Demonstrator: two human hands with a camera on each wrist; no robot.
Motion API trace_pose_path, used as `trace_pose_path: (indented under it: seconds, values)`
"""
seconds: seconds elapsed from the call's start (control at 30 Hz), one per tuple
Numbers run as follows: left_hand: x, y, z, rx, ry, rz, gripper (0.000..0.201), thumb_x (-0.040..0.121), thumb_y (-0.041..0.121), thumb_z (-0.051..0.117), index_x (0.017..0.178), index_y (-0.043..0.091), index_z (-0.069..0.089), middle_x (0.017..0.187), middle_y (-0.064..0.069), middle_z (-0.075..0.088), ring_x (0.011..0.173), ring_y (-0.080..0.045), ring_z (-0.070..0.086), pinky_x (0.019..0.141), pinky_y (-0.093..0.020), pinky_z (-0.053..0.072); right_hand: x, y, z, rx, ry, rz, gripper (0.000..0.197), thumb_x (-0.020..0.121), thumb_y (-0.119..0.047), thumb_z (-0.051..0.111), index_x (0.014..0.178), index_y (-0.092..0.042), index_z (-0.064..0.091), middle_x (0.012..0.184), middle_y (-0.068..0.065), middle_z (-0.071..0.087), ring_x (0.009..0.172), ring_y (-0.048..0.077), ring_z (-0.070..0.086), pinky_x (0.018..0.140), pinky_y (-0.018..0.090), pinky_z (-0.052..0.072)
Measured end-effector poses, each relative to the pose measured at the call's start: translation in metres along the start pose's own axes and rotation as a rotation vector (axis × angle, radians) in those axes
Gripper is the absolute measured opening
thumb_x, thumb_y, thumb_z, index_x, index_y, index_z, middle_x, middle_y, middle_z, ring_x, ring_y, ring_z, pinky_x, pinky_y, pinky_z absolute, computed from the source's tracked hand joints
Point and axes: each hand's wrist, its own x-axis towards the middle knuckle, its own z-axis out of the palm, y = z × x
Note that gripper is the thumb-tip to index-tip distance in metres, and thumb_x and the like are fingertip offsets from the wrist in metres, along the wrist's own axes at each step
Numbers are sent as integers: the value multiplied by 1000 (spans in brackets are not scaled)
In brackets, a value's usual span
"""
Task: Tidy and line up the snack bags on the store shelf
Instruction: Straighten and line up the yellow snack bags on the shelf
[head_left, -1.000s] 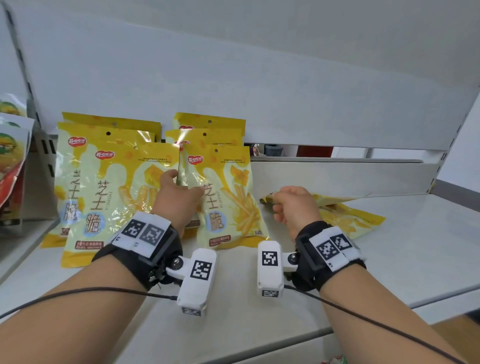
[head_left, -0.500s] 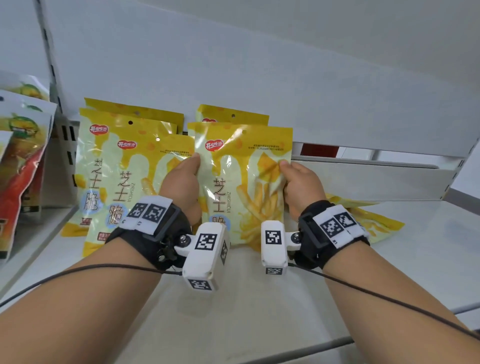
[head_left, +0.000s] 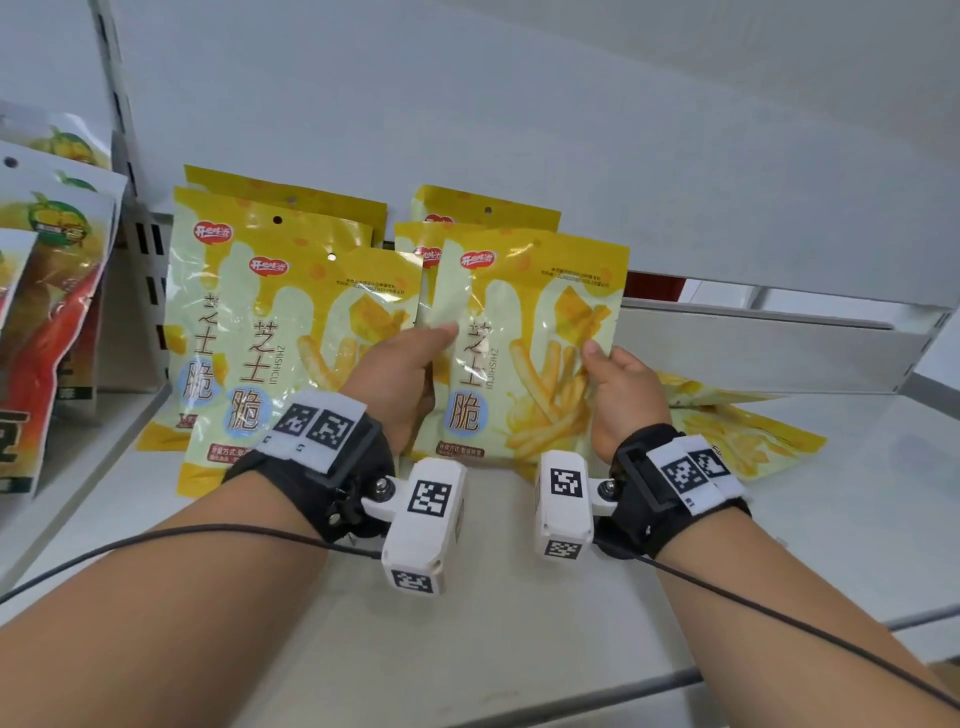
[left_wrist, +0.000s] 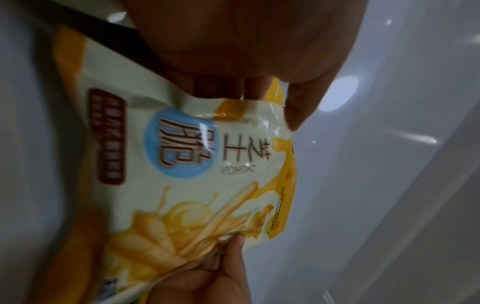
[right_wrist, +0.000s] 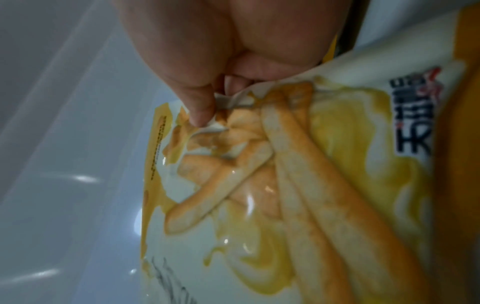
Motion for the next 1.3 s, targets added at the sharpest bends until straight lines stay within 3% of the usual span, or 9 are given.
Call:
trace_pose_path:
  seconds: [0.27,0.4,0.53,0.63,0.8,0.9,1.0,1.13,1.3]
  values:
    - [3,-11,-2,39,60,-6,30,96,26,54,120,10,62,113,-13,69,104,-32,66,95,-53,49,-7,18,-5,229,-73,196,14,88,-18,61,78,-9,64,88,15,70,89,33,66,88,59,49]
    - [-3,-11,4,119,-43,16,23,89,30,61,106,17,69,107,-10,72,101,-28,68,93,-50,51,-5,24,-11,276,-4,176,23,90,-18,61,68,-17,68,89,10,71,94,32,65,92,59,46]
    - [-8,-17,10,329,-125,14,12,86,30,65,87,21,72,97,-4,75,98,-28,69,92,-43,52,-4,22,-20,295,22,208,11,88,-24,62,88,-14,67,110,10,67,106,31,62,95,57,46]
    - [-10,-18,10,411,-55,57,22,94,31,56,94,12,69,98,-9,74,93,-28,69,92,-46,52,-7,20,-24,426,-109,346,51,81,-27,63,127,-7,55,128,19,58,115,39,57,97,62,40]
    - [-4,-16,7,325,18,102,19,97,35,50,93,23,64,97,-6,74,82,-19,71,63,-26,51,-12,17,-29,226,-367,350,33,77,-15,62,110,-11,59,96,10,72,80,25,70,71,34,56]
    - [-3,-16,7,300,11,105,14,98,35,48,94,31,61,96,3,74,84,-16,71,71,-30,54,-12,21,-27,162,-389,343,17,88,1,52,95,-13,59,69,3,72,61,15,70,52,21,53]
    - [-1,-16,5,301,-14,118,13,99,36,46,99,33,59,96,8,73,88,-15,71,82,-34,54,-14,19,-24,119,-367,347,17,92,0,49,90,-13,58,60,2,69,49,10,65,45,17,49]
    - [-1,-13,4,318,-13,147,18,100,38,42,112,31,54,77,20,72,71,-2,70,56,-15,50,-16,16,-23,120,-357,324,16,92,0,49,87,-13,56,53,3,64,40,8,54,42,17,44]
    - [-3,-10,6,305,-15,148,24,100,37,41,119,28,54,87,14,73,76,-6,71,60,-19,51,-19,10,-25,167,-388,315,21,91,6,45,87,-13,53,50,2,56,39,8,44,44,18,36]
